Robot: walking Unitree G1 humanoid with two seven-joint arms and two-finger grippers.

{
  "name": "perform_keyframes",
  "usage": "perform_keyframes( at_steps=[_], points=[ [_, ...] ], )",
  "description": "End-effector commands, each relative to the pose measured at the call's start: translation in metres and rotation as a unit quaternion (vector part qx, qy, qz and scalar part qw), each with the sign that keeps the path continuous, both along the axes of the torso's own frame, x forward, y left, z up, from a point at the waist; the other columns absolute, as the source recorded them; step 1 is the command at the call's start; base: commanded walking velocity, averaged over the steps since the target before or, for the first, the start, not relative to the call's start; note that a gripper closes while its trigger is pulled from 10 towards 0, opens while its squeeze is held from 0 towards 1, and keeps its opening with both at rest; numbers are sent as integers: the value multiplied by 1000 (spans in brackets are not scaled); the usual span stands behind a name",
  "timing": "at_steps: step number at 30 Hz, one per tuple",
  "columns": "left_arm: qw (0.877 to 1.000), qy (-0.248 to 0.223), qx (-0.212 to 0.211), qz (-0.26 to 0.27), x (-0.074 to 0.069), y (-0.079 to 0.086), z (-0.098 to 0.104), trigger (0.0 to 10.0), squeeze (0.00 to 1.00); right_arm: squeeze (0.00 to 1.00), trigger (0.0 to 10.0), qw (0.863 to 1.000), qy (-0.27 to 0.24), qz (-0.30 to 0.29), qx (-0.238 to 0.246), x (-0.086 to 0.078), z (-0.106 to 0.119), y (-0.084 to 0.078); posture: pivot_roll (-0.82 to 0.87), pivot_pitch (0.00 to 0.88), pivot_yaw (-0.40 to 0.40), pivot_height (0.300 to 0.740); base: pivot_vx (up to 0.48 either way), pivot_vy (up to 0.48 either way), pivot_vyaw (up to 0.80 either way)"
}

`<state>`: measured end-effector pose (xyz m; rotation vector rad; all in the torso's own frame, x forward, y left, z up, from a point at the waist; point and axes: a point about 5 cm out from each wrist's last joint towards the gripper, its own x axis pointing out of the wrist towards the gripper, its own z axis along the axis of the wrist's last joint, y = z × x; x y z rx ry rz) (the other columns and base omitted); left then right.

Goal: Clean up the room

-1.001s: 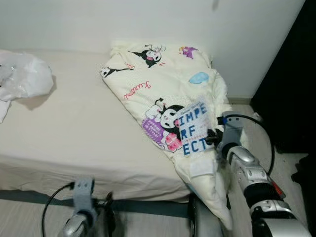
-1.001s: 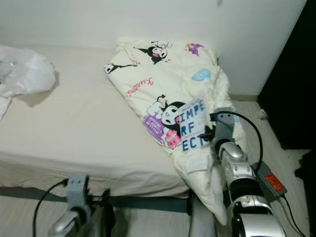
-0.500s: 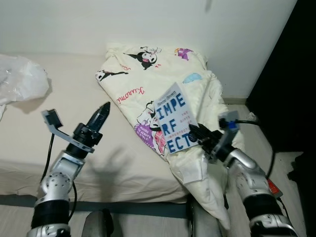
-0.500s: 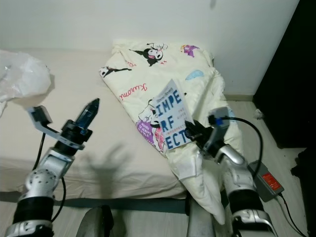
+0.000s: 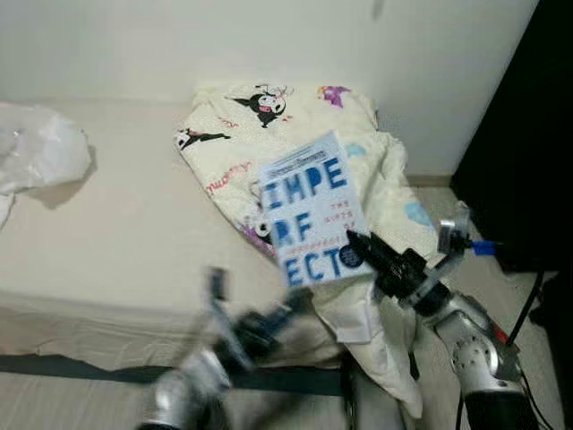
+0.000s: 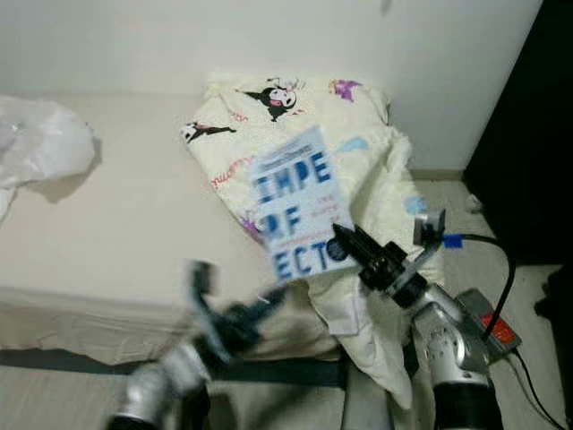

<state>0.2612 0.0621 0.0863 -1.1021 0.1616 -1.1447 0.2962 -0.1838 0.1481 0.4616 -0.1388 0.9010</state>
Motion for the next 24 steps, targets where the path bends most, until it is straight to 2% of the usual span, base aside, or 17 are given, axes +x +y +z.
perform_keyframes(
  at_steps=[1, 2, 4, 8, 10, 15, 17, 18, 19, 20, 21, 22, 23, 24],
  points=[
    [1000, -6, 15, 17, 3, 1, 2, 10000, 0, 0, 0, 999, -19, 24, 10, -7, 8, -1, -46, 138, 50, 495, 0, 0, 0],
    [1000, -6, 15, 17, 3, 1, 2, 10000, 0, 0, 0, 999, -19, 24, 10, -7, 8, -1, -46, 138, 50, 495, 0, 0, 0],
    [999, 6, 33, 40, 11, -16, 3, 10000, 0, 0, 0, 999, 4, 47, -9, -16, -1, -4, -51, 144, 52, 495, 0, 0, 0],
    [998, 7, 30, 47, 14, -21, 6, 10000, 0, 0, 0, 998, 15, 50, -25, -18, -5, -6, -57, 146, 54, 495, 0, 0, 0],
    [999, 2, -2, 50, 17, -24, 16, 10000, 0, 0, 0, 997, 32, 48, -47, -22, -8, -11, -62, 151, 55, 495, 0, 0, 0],
    [998, -24, -37, 36, 16, -17, 29, 10000, 0, 0, 0, 997, 42, 47, -52, -27, -7, -18, -62, 153, 54, 495, 0, 0, 0],
    [998, -33, -28, 40, 17, -12, 28, 10000, 0, 0, 0, 997, 43, 46, -52, -28, -6, -19, -64, 155, 54, 495, 0, 0, 0],
    [998, -43, -5, 50, 19, -3, 24, 10000, 0, 0, 0, 997, 43, 45, -51, -29, -5, -21, -67, 156, 54, 495, 0, 0, 0],
    [998, -43, -5, 50, 19, -3, 24, 10000, 0, 0, 0, 997, 43, 45, -51, -29, -5, -21, -67, 156, 54, 495, 0, 0, 0],
    [996, -49, 38, 70, 23, 12, 15, 10000, 0, 0, 0, 997, 42, 43, -51, -30, -4, -23, -68, 157, 55, 495, 0, 0, 0],
    [996, -49, 38, 70, 23, 12, 15, 10000, 0, 0, 0, 997, 42, 43, -51, -30, -4, -23, -68, 157, 55, 495, 0, 0, 0],
    [991, -48, 77, 97, 28, 34, 6, 10000, 0, 0, 0, 997, 41, 41, -51, -31, -2, -24, -70, 158, 55, 495, 0, 0, 0],
    [991, -48, 77, 97, 28, 34, 6, 10000, 0, 0, 0, 997, 41, 41, -51, -31, -2, -24, -70, 158, 55, 495, 0, 0, 0],
    [986, -48, 110, 118, 30, 59, -1, 10000, 0, 0, 0, 997, 41, 40, -51, -31, -1, -26, -68, 160, 52, 495, 0, 0, 0]
  ],
)
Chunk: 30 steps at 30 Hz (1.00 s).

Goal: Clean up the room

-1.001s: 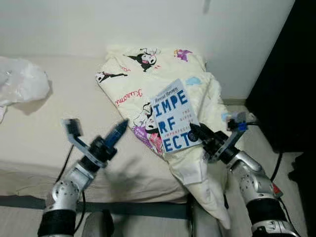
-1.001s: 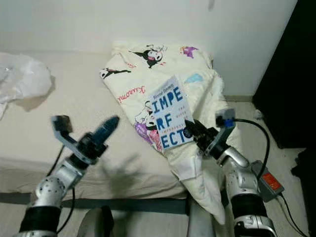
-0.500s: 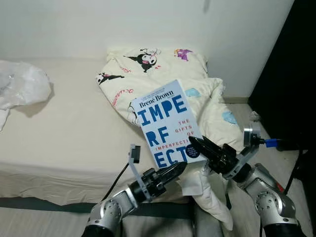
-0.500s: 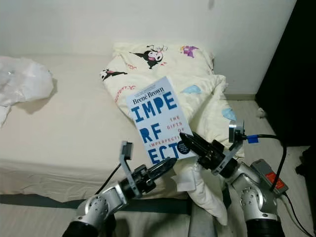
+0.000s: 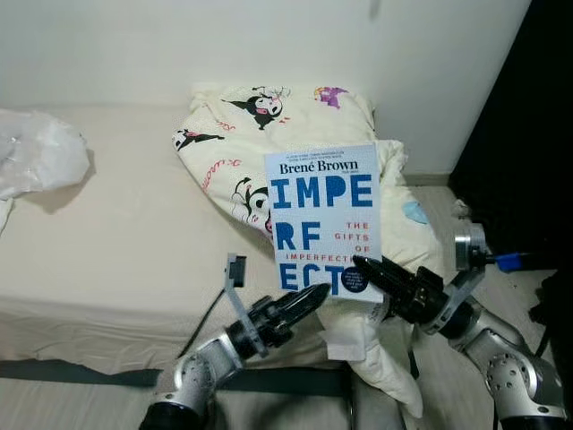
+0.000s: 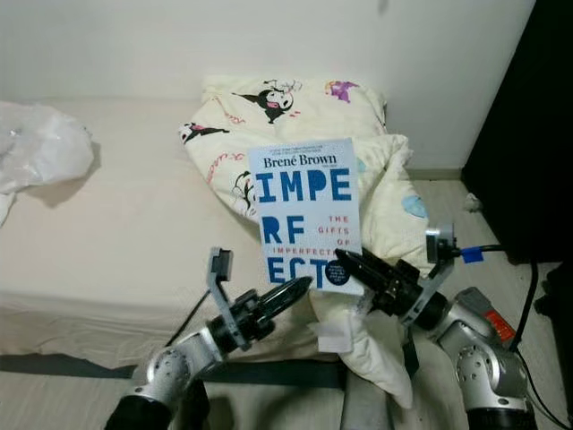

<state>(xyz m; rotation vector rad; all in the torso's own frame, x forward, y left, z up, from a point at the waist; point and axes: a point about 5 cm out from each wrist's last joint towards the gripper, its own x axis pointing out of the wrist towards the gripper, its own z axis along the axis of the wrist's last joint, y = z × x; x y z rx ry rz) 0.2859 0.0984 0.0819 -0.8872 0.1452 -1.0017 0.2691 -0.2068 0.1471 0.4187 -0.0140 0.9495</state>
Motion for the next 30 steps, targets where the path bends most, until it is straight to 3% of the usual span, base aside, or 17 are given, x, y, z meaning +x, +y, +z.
perform_keyframes(
  at_steps=[1, 2, 4, 5, 7, 12, 13, 14, 15, 17, 20, 23, 25, 30],
  points=[
    [997, -24, 33, 59, 7, 44, 0, 10000, 0, 0, 0, 1000, 3, 7, -6, -5, 0, -3, -68, 160, 52, 495, 0, 0, 0],
    [997, -24, 33, 59, 7, 44, 0, 10000, 0, 0, 0, 1000, 3, 7, -6, -5, 0, -3, -68, 160, 52, 495, 0, 0, 0],
    [993, -35, 73, 85, 9, 77, 2, 10000, 0, 0, 0, 1000, 4, 6, -6, -5, 1, -4, -62, 161, 49, 495, 0, 0, 0],
    [993, -35, 73, 85, 9, 77, 2, 10000, 0, 0, 0, 1000, 4, 6, -6, -5, 1, -4, -62, 161, 49, 495, 0, 0, 0],
    [987, -42, 110, 109, 11, 93, 3, 10000, 0, 0, 0, 1000, 5, 7, -6, -6, 1, -4, -63, 159, 49, 495, 0, 0, 0],
    [985, -48, 112, 119, 12, 100, 6, 10000, 0, 0, 0, 1000, 7, 7, -5, -7, 1, -4, -63, 160, 50, 495, 0, 0, 0],
    [989, -58, 91, 103, 10, 99, 11, 10000, 0, 0, 0, 1000, 10, 8, -7, -8, 0, -4, -65, 160, 46, 495, 0, 0, 0],
    [992, -70, 67, 78, 7, 97, 16, 10000, 0, 0, 0, 1000, 13, 9, -9, -9, -1, -4, -67, 160, 44, 495, 0, 0, 0],
    [995, -94, 28, 11, -2, 79, 25, 10000, 0, 0, 0, 1000, 17, 14, -12, -10, -1, -3, -66, 161, 43, 495, 0, 0, 0],
    [995, -94, 28, 11, -2, 79, 25, 10000, 0, 0, 0, 1000, 17, 14, -12, -10, -1, -3, -66, 161, 43, 495, 0, 0, 0],
    [993, -109, -18, -50, -11, 51, 32, 10000, 0, 0, 0, 999, 28, 24, -22, -11, -4, -2, -66, 161, 43, 495, 0, 0, 0],
    [991, -111, -40, -67, -13, 41, 36, 10000, 0, 0, 0, 999, 32, 28, -29, -11, -6, -1, -68, 164, 38, 495, 0, 0, 0],
    [984, -125, -71, -109, -20, 16, 44, 10000, 0, 0, 0, 998, 41, 37, -38, -12, -11, 3, -68, 164, 38, 495, 0, 0, 0],
    [980, -136, -76, -126, -22, -3, 47, 10000, 0, 0, 0, 997, 49, 49, -41, -13, -14, 8, -66, 166, 36, 495, 0, 0, 0]
  ],
)
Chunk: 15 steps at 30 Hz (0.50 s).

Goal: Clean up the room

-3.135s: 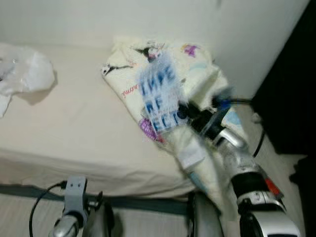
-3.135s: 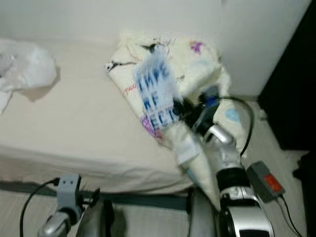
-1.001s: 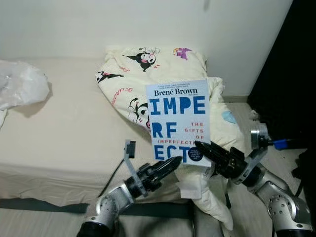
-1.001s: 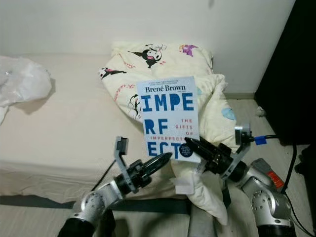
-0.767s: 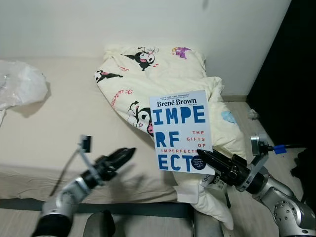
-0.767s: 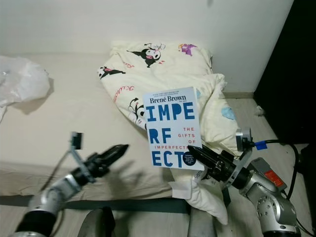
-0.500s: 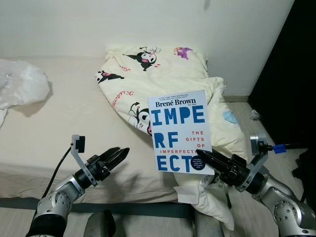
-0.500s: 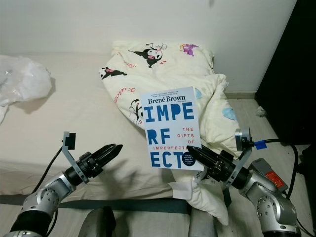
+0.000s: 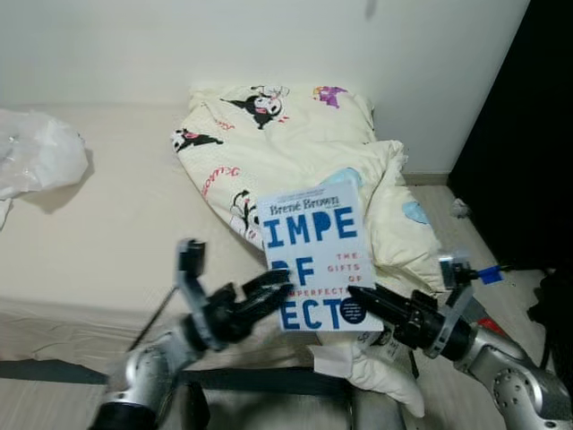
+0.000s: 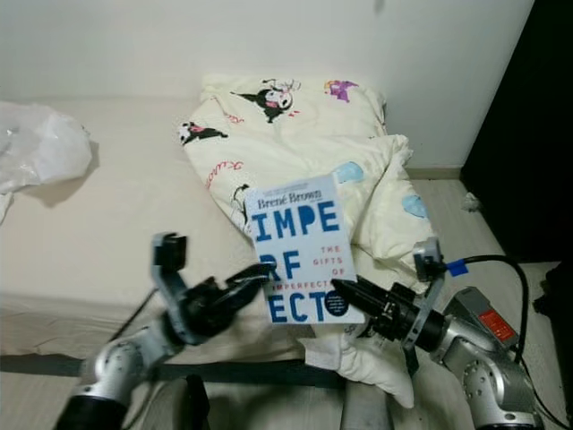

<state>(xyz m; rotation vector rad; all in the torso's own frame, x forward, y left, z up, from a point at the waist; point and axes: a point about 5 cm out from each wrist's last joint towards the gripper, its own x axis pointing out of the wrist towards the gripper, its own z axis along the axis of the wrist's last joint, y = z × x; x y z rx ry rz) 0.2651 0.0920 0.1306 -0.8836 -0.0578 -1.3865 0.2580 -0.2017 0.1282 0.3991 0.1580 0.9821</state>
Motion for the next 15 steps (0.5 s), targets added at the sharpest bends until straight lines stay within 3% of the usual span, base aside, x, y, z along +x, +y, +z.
perform_keyframes(
  at_steps=[1, 5, 7, 8, 10, 11, 13, 14, 15],
  points=[
    [1000, -4, 15, 22, 3, -4, -1, 10000, 0, 0, 0, 1000, -10, 28, 5, -4, 4, 7, -67, 164, 37, 495, 0, 0, 0],
    [999, -6, 22, 39, 6, -8, 0, 10000, 0, 0, 0, 999, -6, 36, 5, -5, 3, 9, -69, 164, 37, 495, 0, 0, 0],
    [994, -7, 48, 99, 20, -1, 0, 10000, 0, 0, 0, 999, -2, 39, 4, -6, 2, 7, -71, 160, 38, 495, 0, 0, 0],
    [994, -7, 48, 99, 20, -1, 0, 10000, 0, 0, 0, 999, -2, 39, 4, -6, 2, 7, -71, 160, 38, 495, 0, 0, 0],
    [986, -6, 69, 149, 34, 25, 1, 10000, 0, 0, 0, 999, -2, 35, 0, -7, 3, 3, -76, 159, 41, 495, 0, 0, 0],
    [986, -6, 69, 149, 34, 25, 1, 10000, 0, 0, 0, 999, -2, 35, 0, -7, 3, 3, -76, 159, 41, 495, 0, 0, 0],
    [976, -9, 86, 199, 47, 59, 7, 10000, 0, 0, 0, 999, -3, 35, -2, -8, 5, 1, -75, 159, 41, 495, 0, 0, 0],
    [976, -9, 86, 199, 47, 59, 7, 10000, 0, 0, 0, 999, -3, 35, -2, -8, 5, 1, -75, 159, 41, 495, 0, 0, 0],
    [972, -11, 90, 216, 50, 70, 11, 10000, 0, 0, 0, 999, -3, 36, -3, -8, 5, 0, -75, 159, 41, 495, 0, 0, 0]
  ],
)
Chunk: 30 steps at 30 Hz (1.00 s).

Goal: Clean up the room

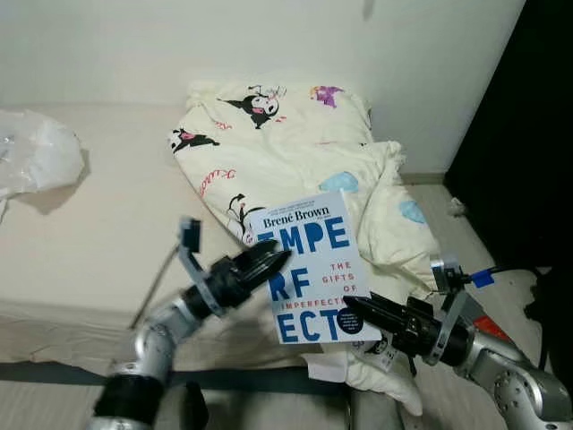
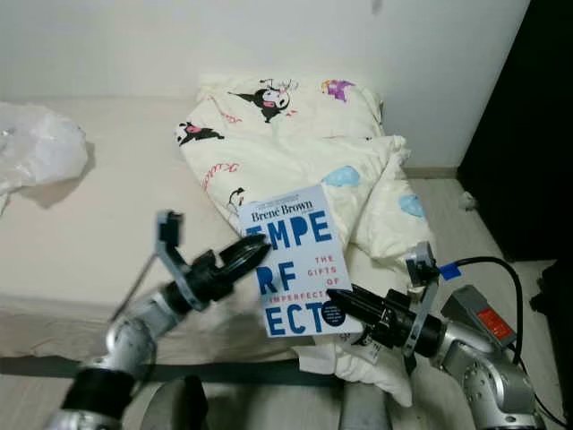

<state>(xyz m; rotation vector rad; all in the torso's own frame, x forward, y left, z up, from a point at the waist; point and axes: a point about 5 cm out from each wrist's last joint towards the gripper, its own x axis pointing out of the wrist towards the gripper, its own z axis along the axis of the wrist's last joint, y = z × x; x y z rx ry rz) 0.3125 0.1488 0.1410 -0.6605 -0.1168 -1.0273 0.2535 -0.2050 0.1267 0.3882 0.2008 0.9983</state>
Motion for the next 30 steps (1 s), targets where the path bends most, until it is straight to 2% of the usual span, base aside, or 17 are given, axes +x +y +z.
perform_keyframes(
  at_steps=[1, 2, 4, 6, 7, 9, 12, 13, 14, 16, 17, 18, 23, 27, 30],
  points=[
    [1000, 1, 0, 26, 3, 14, 0, 10000, 0, 0, 0, 1000, -16, 24, 10, -3, 6, 4, -75, 159, 41, 495, 0, 0, 0],
    [1000, 1, 0, 26, 3, 14, 0, 10000, 0, 0, 0, 1000, -16, 24, 10, -3, 6, 4, -75, 159, 41, 495, 0, 0, 0],
    [999, -4, 9, 53, 8, 33, 6, 10000, 0, 0, 0, 999, -15, 27, 9, -5, 6, 3, -70, 163, 42, 495, 0, 0, 0],
    [998, -4, 9, 57, 8, 38, 6, 10000, 0, 0, 0, 999, -14, 28, 9, -6, 6, 3, -69, 163, 41, 495, 0, 0, 0],
    [999, 0, 1, 43, 5, 36, 4, 10000, 0, 0, 0, 999, -13, 30, 9, -7, 6, 2, -70, 165, 41, 495, 0, 0, 0],
    [1000, 6, -7, 7, -3, 27, -1, 10000, 0, 0, 0, 999, -13, 32, 9, -8, 6, 2, -73, 167, 41, 495, 0, 0, 0],
    [1000, 8, -8, -7, -6, 23, -4, 10000, 0, 0, 0, 999, -14, 33, 10, -8, 7, 2, -73, 167, 41, 495, 0, 0, 0],
    [999, 14, -6, -42, -14, 11, -10, 10000, 0, 0, 0, 999, -14, 34, 10, -9, 7, 2, -74, 166, 40, 495, 0, 0, 0],
    [999, 14, -6, -42, -14, 11, -10, 10000, 0, 0, 0, 999, -14, 34, 10, -9, 7, 2, -74, 166, 40, 495, 0, 0, 0],
    [996, 23, -3, -88, -26, -7, -20, 10000, 0, 0, 0, 999, -15, 36, 9, -9, 8, 2, -76, 167, 39, 495, 0, 0, 0],
    [996, 23, -3, -88, -26, -7, -20, 10000, 0, 0, 0, 999, -15, 36, 9, -9, 8, 2, -76, 167, 39, 495, 0, 0, 0],
    [995, 28, -4, -99, -29, -15, -24, 10000, 0, 0, 0, 999, -15, 38, 9, -9, 8, 3, -76, 167, 39, 495, 0, 0, 0],
    [995, 33, -3, -98, -29, -21, -29, 10000, 0, 0, 0, 999, -16, 41, 10, -9, 9, 3, -77, 167, 38, 495, 0, 0, 0],
    [997, 49, 8, -55, -22, -28, -36, 10000, 0, 0, 0, 999, -16, 49, 12, -10, 10, 4, -74, 167, 39, 495, 0, 0, 0],
    [998, 52, 12, -42, -20, -29, -37, 10000, 0, 0, 0, 998, -16, 51, 13, -11, 10, 4, -74, 167, 39, 495, 0, 0, 0]
  ],
)
